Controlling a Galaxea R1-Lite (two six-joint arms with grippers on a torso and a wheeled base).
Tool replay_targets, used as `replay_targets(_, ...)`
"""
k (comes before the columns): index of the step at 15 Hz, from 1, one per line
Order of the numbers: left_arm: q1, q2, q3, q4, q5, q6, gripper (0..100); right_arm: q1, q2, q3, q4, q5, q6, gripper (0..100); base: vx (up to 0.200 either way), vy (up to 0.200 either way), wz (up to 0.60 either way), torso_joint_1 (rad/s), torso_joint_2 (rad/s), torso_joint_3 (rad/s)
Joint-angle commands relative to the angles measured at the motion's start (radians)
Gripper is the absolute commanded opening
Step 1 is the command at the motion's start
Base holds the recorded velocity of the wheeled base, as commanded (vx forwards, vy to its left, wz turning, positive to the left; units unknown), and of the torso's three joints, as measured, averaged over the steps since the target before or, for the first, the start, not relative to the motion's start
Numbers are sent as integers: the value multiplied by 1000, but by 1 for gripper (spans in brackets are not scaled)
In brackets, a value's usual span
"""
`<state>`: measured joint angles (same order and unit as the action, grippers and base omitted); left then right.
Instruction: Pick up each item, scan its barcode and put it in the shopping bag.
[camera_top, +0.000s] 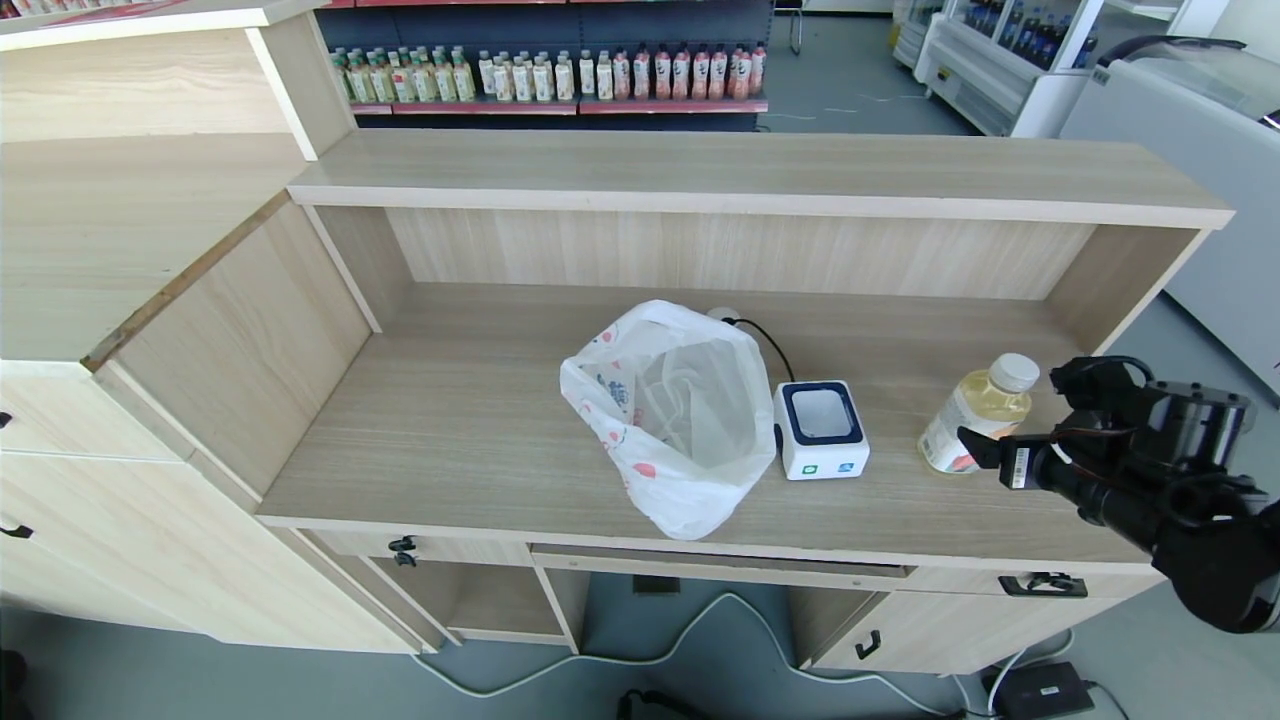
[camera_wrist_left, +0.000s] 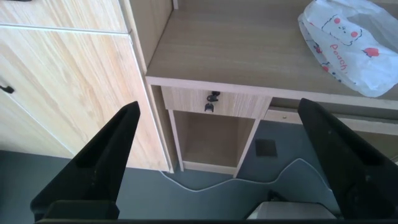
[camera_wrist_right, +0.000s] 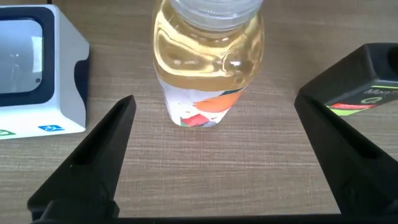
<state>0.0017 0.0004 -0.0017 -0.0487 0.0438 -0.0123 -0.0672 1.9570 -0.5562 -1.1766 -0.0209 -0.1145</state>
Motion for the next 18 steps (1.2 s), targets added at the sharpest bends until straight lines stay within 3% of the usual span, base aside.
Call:
replay_targets(1, 0, 0, 0, 0, 1, 0, 100, 15, 25, -8, 2, -4, -1, 100, 0, 0, 0, 0, 0, 0)
replay_targets(9, 0, 0, 0, 0, 1, -1, 100, 32, 106, -76, -6, -24, 2, 100, 0, 0, 0, 0, 0, 0)
replay_targets(18, 0, 0, 0, 0, 1, 0, 100, 58, 238, -146, -118, -16, 4, 100, 0, 0, 0, 0, 0, 0)
